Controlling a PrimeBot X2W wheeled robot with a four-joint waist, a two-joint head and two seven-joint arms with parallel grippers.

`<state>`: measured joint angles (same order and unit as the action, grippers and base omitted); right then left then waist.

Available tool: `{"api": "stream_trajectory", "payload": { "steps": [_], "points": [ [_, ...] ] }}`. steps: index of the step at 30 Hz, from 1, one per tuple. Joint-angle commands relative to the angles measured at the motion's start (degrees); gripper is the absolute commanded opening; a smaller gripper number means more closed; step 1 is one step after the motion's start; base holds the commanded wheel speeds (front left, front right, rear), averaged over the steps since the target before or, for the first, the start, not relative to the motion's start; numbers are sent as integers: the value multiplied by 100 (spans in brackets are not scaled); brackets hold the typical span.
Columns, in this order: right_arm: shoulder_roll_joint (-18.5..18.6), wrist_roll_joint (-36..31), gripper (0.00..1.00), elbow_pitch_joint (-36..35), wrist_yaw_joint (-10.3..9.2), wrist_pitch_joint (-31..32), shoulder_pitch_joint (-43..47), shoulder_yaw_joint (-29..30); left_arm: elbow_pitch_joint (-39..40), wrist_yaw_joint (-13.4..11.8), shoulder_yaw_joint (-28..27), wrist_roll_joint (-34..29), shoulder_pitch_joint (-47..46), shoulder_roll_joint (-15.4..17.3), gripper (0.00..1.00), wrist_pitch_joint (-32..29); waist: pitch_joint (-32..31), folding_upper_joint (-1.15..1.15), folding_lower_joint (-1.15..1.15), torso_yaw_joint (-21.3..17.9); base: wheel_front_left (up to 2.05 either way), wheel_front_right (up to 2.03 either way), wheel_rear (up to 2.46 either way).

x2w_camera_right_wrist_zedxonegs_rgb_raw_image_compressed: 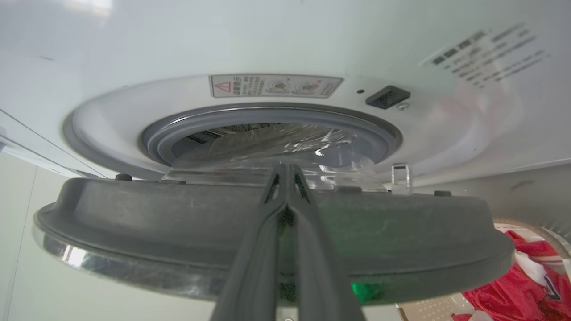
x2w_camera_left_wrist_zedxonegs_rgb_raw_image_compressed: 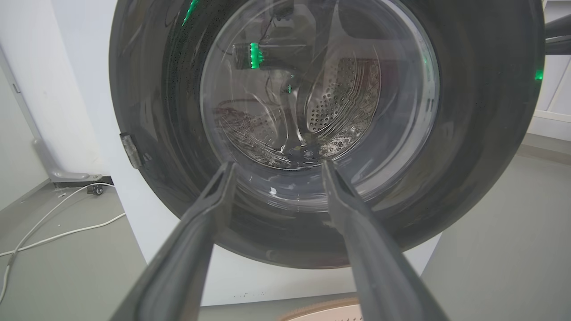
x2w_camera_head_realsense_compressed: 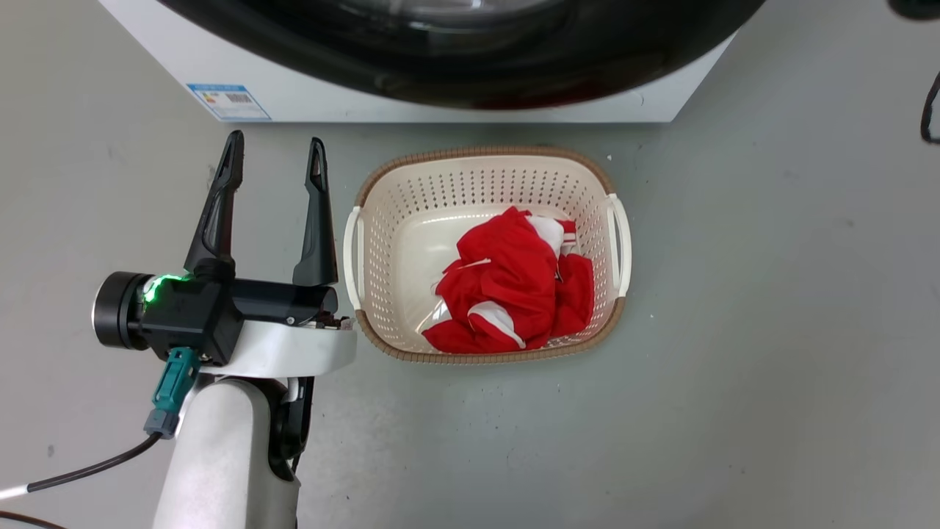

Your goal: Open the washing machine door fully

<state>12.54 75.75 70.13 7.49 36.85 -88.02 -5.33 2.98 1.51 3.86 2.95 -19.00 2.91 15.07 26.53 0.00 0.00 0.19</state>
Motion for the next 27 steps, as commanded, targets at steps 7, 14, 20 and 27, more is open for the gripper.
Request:
{"api": "stream_trajectory", "payload": {
  "steps": [7,14,20,27],
  "points": [
    [-234,92,0,-298,0,692,675,-133,-106,22,-41,0,232,-4,100,16,-418,0,0,-55,0,0,0],
    [-331,155,0,-630,0,1165,1269,-236,-228,30,-93,65,494,-3,100,16,-867,0,0,-52,0,0,0],
    [-512,218,0,-930,0,1631,1848,-363,-318,82,-113,52,734,-3,100,16,-1224,0,0,-28,0,0,0],
    [-772,314,0,-1328,0,2063,2399,-516,-371,82,-142,68,987,-3,100,16,-1546,0,0,-37,0,0,0]
  ]
}}
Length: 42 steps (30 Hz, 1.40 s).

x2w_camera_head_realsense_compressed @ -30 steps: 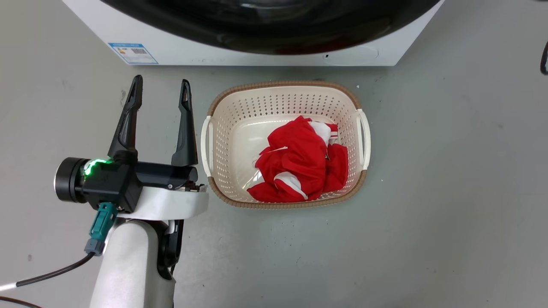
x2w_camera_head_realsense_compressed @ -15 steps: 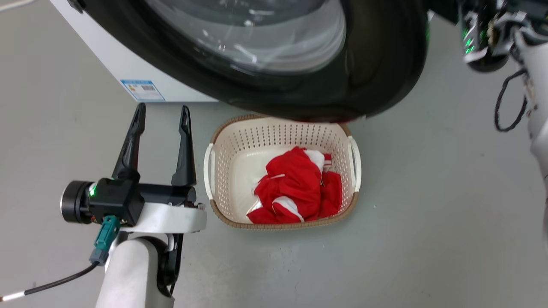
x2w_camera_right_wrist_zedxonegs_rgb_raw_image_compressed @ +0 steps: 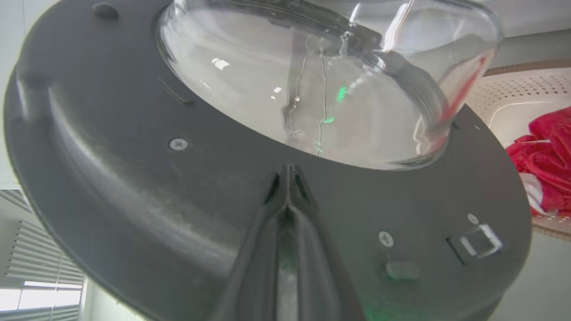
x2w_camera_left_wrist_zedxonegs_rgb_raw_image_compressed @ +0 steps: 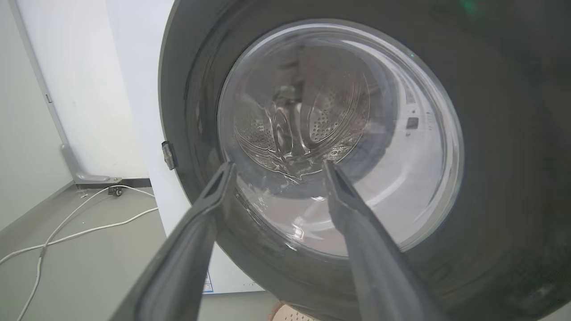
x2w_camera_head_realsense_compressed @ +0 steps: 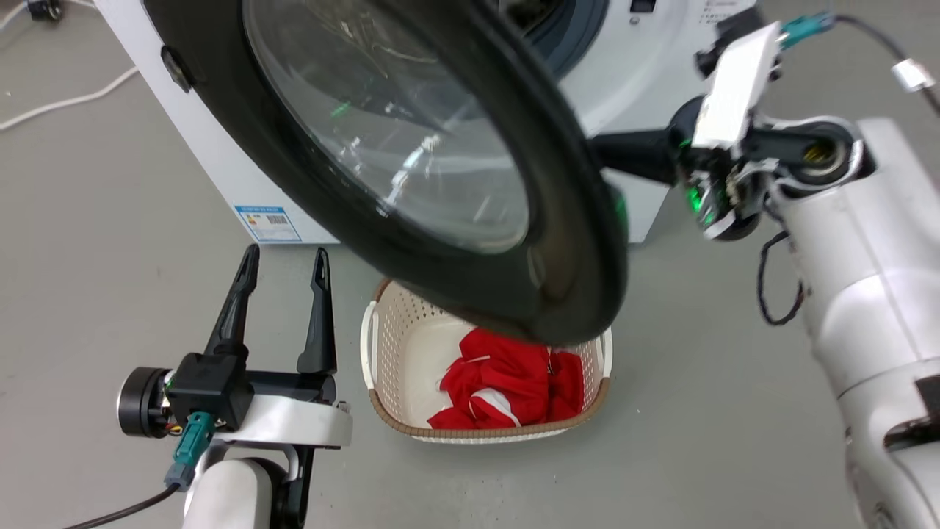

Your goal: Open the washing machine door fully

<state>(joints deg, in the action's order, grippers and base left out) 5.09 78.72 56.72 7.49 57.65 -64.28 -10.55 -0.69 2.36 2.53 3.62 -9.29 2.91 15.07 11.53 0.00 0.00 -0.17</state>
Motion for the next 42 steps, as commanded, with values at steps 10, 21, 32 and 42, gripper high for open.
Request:
{"api": "stream_trajectory", "payload": {
  "steps": [10,21,32,42],
  "points": [
    [-233,234,0,-732,-1,543,832,-482,-41,-50,91,108,231,-3,100,16,-376,0,0,79,0,0,0],
    [-232,1142,0,-1789,0,404,1553,-1742,-57,-80,129,103,319,-3,100,16,-475,0,0,76,0,0,0],
    [-24,1059,0,-2692,0,-1794,2325,-1235,-88,-136,100,155,380,-3,100,16,-570,0,0,-25,0,0,0],
    [252,1007,100,-3702,0,-3540,3937,-242,-161,-96,45,114,577,-2,100,16,-846,0,0,-76,0,0,0]
  ]
}}
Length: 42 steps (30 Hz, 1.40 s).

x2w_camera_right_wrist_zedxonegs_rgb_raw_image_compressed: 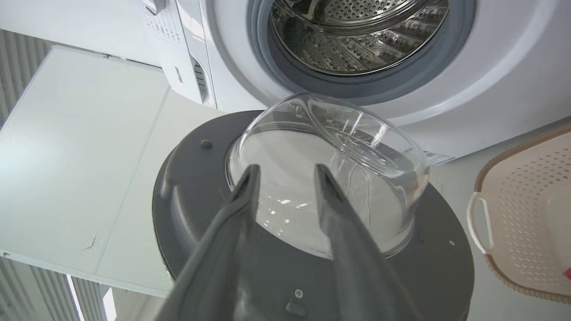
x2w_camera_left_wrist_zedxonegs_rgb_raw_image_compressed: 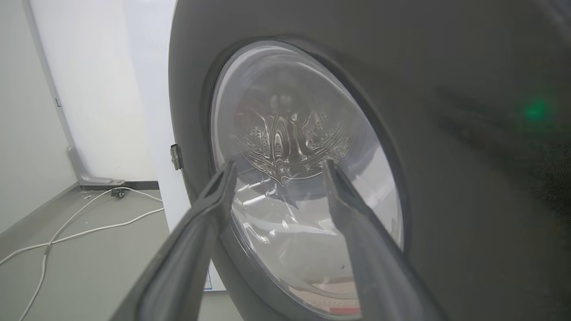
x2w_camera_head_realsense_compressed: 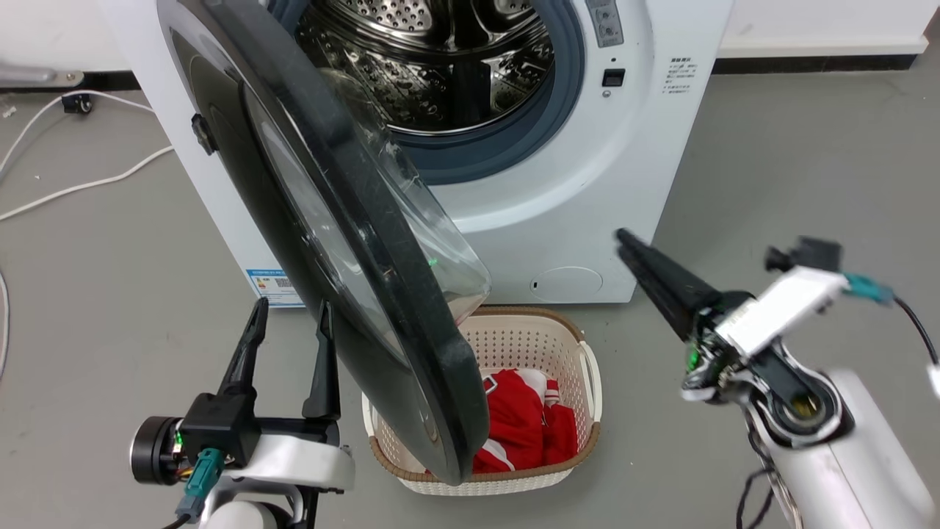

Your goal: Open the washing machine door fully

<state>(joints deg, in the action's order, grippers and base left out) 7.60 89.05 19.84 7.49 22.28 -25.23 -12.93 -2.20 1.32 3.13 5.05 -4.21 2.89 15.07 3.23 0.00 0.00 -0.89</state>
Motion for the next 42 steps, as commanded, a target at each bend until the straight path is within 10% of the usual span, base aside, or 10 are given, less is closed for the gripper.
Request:
{"api": "stream_trajectory", "payload": {
  "steps": [1,17,30,42],
  "points": [
    [6,-78,100,-118,0,-225,194,98,-21,13,-16,-26,76,-2,100,16,-40,0,0,-2,0,0,0],
    [-78,-2629,100,-686,0,-3507,1773,1075,-38,-15,-55,-12,263,-2,100,16,-312,0,0,-18,0,0,0],
    [-395,-7761,100,-2354,-1,-3744,2151,1764,56,10,-159,-80,194,-1,100,15,-273,0,0,0,0,0,0],
    [-480,-8547,100,-1894,-2,-3745,2571,1499,117,20,-133,-153,187,-2,100,15,-241,0,0,21,0,0,0]
  ]
}}
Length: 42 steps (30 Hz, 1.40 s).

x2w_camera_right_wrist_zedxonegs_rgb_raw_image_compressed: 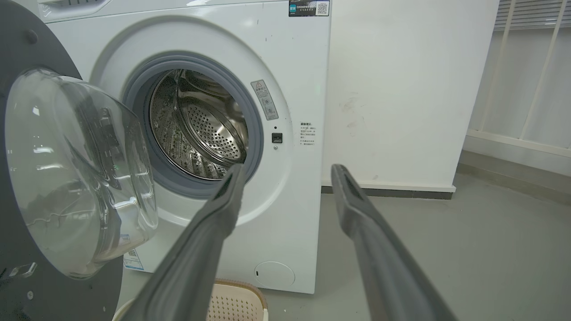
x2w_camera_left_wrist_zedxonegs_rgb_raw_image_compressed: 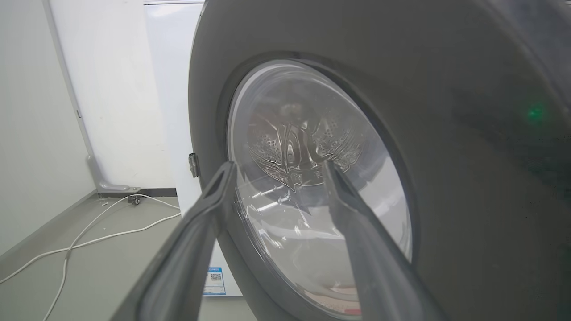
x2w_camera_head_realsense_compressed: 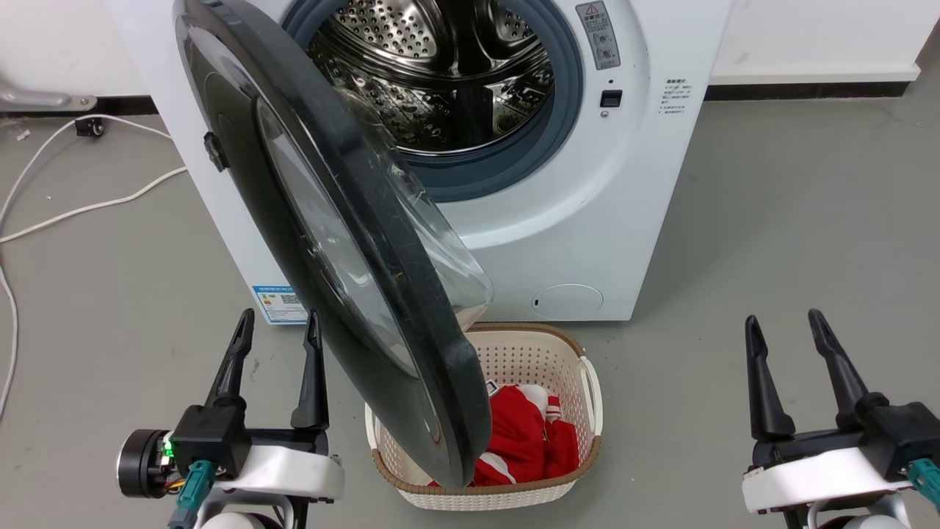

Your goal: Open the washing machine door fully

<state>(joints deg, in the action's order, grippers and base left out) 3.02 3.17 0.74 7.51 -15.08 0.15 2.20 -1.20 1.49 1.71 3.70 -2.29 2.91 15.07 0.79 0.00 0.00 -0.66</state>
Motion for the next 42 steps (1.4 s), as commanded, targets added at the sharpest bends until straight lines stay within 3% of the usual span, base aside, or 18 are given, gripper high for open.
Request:
{"api": "stream_trajectory", "payload": {
  "steps": [1,15,16,17,28,42],
  "points": [
    [-22,28,100,68,-4,-11,21,-30,17,5,8,-25,-6,-3,100,15,9,0,0,-3,0,0,0],
    [-24,99,100,254,-4,-11,-98,-46,-7,8,14,-49,-44,-3,100,15,30,0,0,-8,0,0,0],
    [-24,104,100,252,-4,-11,-92,-48,-5,24,21,-47,-37,-3,90,15,29,0,0,-7,0,0,0],
    [-24,114,100,246,-4,-12,-84,-52,11,44,29,-53,-38,-3,0,15,29,0,0,-6,0,0,0],
    [-23,185,100,207,-4,-11,-136,-55,376,19,-5,-8,-193,-3,0,15,85,0,0,24,0,0,0],
    [-24,253,100,237,-4,-12,-106,-88,2720,-140,192,-292,-787,-3,0,14,93,0,0,64,0,0,0]
  ]
}}
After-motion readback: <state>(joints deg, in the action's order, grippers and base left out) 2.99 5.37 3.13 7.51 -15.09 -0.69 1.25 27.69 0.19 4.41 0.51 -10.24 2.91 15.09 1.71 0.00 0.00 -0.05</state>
